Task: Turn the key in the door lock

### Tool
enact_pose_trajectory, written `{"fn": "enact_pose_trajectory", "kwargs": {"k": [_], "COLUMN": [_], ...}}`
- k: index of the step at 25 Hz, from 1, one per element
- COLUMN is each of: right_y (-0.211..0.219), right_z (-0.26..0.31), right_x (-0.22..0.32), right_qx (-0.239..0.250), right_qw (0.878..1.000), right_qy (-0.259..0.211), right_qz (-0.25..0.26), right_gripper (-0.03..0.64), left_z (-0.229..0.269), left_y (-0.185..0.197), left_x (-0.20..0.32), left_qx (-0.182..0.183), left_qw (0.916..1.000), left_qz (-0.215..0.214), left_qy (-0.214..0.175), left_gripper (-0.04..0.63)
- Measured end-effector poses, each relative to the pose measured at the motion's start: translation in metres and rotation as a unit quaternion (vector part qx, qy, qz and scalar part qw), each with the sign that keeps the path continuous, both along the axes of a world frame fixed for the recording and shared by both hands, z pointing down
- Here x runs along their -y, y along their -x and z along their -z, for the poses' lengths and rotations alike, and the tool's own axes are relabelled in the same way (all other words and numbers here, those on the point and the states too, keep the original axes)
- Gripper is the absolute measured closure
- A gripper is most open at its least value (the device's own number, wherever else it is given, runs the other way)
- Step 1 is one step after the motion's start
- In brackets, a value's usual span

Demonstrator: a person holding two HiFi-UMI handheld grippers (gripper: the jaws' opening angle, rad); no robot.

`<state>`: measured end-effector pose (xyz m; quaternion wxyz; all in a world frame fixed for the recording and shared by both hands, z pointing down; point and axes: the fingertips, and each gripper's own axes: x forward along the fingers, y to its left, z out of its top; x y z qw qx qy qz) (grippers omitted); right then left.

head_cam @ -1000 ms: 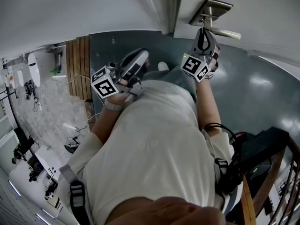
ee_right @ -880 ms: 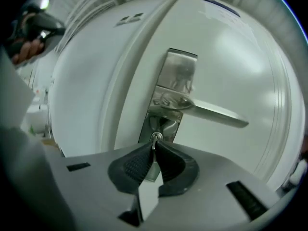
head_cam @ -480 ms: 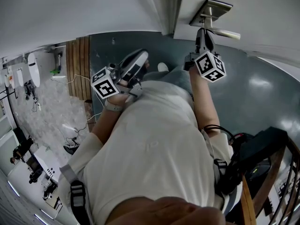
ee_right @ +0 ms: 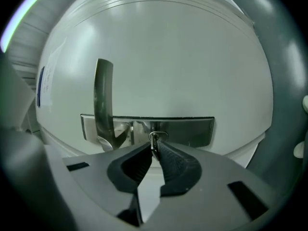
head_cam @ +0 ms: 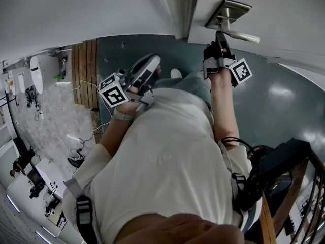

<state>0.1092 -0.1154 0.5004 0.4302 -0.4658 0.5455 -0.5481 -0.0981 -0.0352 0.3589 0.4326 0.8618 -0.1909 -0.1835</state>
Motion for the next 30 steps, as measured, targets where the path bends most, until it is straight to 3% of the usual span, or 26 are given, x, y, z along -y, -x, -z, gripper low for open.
{"fn": "enact_pose_trajectory", "kwargs": {"k": [8,17,26,27,30], "right_y": [0.003,0.006,0.005,0.007,0.011], "right_z": [-0.004,-0.010,-0.008,-0.007,-0.008], "right_x": [0.000,-0.002,-0.004,-0.005,-0.018], "right_qx": [0.113,0.240,0.237,0.233,0.225], "right_qw": [0.993,0.969,0.970,0.971,0.974], "right_qy": [-0.007,-0.031,-0.055,-0.052,-0.032], "right_qz": [-0.019,-0.046,-0.026,-0.024,-0.014], "right_gripper": [0.575,0.575,0.574,0.538,0.514], "left_z": [-0.002,-0.004,-0.005,-0.005,-0.006], "left_y": [0.001,0.001,0.000,0.000,-0.002], "left_x": [-0.001,-0.002,0.000,0.000,0.000], "left_qx": [0.000,0.003,0.000,-0.001,-0.005], "left_qw": [1.0000,1.0000,1.0000,1.0000,0.9999], "left_qz": [0.001,0.002,0.001,0.000,-0.001], "left_qy": [0.004,0.005,0.009,0.010,0.010], "left_gripper": [0.587,0.586,0.587,0.587,0.588]}}
